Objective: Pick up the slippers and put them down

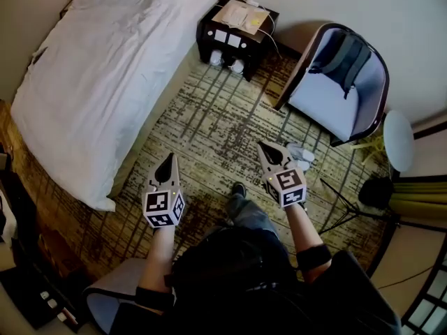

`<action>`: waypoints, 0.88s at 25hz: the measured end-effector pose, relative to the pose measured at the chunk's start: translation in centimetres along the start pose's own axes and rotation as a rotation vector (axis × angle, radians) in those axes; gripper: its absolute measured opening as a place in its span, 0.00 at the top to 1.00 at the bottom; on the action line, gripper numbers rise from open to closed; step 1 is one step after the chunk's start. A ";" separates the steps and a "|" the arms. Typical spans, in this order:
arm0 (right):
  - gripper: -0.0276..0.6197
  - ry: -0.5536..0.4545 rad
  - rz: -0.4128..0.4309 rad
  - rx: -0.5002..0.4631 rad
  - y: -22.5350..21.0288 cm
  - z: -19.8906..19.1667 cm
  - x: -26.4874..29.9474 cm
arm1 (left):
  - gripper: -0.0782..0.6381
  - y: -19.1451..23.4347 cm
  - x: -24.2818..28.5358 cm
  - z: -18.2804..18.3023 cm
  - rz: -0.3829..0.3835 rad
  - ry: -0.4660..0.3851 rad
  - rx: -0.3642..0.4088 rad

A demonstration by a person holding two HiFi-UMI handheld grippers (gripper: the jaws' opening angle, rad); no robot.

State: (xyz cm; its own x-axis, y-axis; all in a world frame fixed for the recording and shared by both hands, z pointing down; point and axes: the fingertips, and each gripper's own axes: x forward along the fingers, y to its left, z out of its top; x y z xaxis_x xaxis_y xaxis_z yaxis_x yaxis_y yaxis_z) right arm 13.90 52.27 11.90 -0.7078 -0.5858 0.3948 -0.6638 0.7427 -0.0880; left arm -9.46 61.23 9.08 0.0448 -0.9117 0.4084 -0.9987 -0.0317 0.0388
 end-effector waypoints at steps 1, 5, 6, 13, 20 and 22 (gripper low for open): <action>0.95 -0.003 0.004 0.001 -0.7 0.5 0.6 | 0.91 0.0 1.0 0.6 0.000 -0.001 0.003; 0.95 -0.006 0.020 0.003 -3.2 1.7 2.7 | 0.91 -0.2 4.5 2.5 -0.005 -0.001 0.008; 0.95 -0.006 0.024 0.001 -3.8 1.9 3.1 | 0.91 -0.3 5.3 2.9 -0.005 -0.002 0.007; 0.95 -0.025 0.030 0.010 -6.9 3.8 5.5 | 0.91 -1.0 9.5 6.3 -0.027 -0.009 0.032; 0.95 -0.004 -0.003 0.028 -7.6 4.2 9.3 | 0.91 1.7 13.6 6.6 -0.073 0.019 0.042; 0.95 0.010 -0.021 0.038 -7.6 4.3 10.4 | 0.91 2.7 14.9 6.9 -0.092 0.023 0.043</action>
State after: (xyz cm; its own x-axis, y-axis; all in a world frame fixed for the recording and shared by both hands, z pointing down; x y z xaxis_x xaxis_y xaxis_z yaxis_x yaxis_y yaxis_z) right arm 10.54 39.11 12.76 -0.6912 -0.5977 0.4063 -0.6873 0.7173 -0.1139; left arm -11.61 44.75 8.93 0.1365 -0.8947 0.4254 -0.9904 -0.1330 0.0381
